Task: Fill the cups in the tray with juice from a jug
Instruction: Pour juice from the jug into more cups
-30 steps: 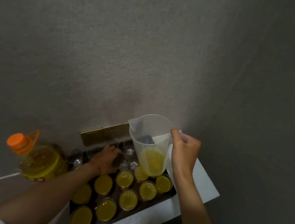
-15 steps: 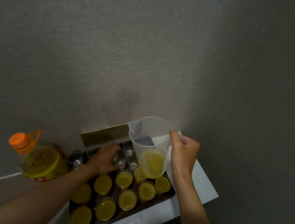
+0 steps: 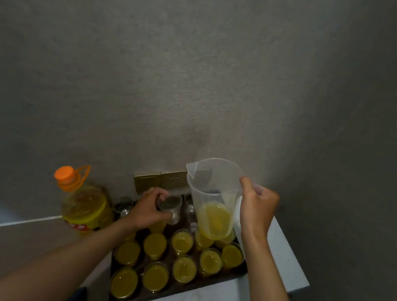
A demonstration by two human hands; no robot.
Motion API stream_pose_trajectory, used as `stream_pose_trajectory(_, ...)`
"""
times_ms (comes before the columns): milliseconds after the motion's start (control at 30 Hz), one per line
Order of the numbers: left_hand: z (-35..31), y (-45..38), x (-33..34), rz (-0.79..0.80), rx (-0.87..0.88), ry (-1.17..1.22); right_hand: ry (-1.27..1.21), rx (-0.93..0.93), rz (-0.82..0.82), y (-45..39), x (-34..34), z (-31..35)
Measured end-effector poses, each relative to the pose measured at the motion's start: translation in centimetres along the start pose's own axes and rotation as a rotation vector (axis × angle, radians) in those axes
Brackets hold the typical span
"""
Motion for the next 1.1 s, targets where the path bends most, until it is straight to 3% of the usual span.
stream_pose_trajectory(333,-1.9,6.1,-3.0,-0.179,-0.010,0.502,0.034,-0.093,0.169,0.7,3.2,2.0)
stream_pose_trajectory(467,-2.0,8.1,-4.2,-0.343,-0.012,0.695,0.058,-0.157,0.237,0.8,4.6,3.4)
stream_pose_trajectory(833,-1.7,13.3,-5.6,-0.508,0.047,0.882,0.266,-0.459,0.431,1.8,7.6,9.4)
stream_pose_trajectory(1100,-1.4,16.2,-5.8,-0.521,0.082,0.947,0.447,-0.593,0.535,3.5,8.9,13.1)
Point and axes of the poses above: each hand's wrist, its own y-axis away from the middle knuckle, its own x-axis out of the palm, z = x × y, the point moved 2 cm from there along -y, towards the middle knuckle, and after that the axes turned 9 degrees about -x, right-handed, at the moved point
